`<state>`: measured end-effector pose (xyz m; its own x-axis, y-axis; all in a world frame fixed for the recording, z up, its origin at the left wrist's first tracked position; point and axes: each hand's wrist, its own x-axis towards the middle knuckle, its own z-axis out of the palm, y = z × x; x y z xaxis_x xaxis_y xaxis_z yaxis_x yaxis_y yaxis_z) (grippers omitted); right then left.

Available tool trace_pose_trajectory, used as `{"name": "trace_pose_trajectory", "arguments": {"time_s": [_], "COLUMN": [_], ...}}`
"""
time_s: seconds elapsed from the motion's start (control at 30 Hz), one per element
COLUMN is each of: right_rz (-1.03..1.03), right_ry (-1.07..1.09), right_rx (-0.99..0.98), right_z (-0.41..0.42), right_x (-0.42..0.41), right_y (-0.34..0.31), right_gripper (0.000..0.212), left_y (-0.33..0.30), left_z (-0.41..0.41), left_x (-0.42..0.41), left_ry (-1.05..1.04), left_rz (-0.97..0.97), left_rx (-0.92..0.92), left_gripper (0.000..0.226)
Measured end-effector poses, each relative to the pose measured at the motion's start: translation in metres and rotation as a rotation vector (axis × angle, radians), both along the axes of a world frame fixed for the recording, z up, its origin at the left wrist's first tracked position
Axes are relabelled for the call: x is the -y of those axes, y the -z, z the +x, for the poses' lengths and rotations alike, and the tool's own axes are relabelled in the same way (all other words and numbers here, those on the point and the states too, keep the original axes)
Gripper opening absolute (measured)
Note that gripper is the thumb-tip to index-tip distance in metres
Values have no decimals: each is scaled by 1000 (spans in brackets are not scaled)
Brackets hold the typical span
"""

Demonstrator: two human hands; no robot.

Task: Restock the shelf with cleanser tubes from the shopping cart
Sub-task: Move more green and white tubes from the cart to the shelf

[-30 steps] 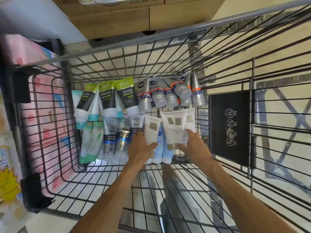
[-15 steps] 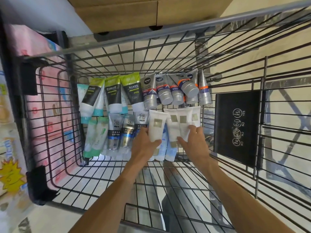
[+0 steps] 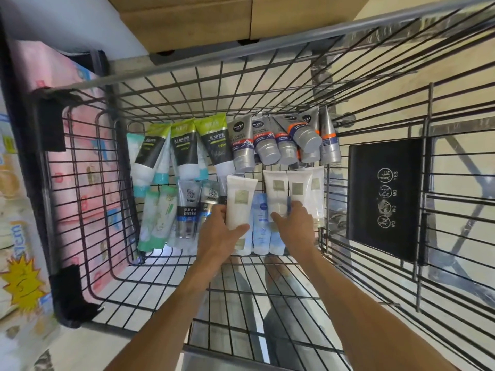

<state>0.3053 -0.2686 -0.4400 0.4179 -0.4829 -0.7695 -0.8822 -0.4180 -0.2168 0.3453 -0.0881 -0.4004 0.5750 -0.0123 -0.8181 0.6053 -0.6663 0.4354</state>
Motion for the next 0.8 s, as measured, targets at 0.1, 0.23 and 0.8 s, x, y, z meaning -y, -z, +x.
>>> {"name": "trace_pose_trajectory", "arguments": {"time_s": [0.1, 0.23, 0.8], "right_rz": [41, 135, 311], "right_ry": [41, 85, 105], "right_rx": [-36, -127, 150], "right_z": [4, 11, -13], "right_x": [-2, 0, 6], "right_y": [9, 25, -177], "right_gripper": [53, 59, 34], "left_y": [-2, -6, -148], "left_z": [0, -2, -8], "left_x": [-5, -16, -39], "left_ry": [-29, -29, -160], "left_rz": [-19, -29, -74], "left_rx": [4, 16, 193], "left_gripper": [55, 60, 56]}}
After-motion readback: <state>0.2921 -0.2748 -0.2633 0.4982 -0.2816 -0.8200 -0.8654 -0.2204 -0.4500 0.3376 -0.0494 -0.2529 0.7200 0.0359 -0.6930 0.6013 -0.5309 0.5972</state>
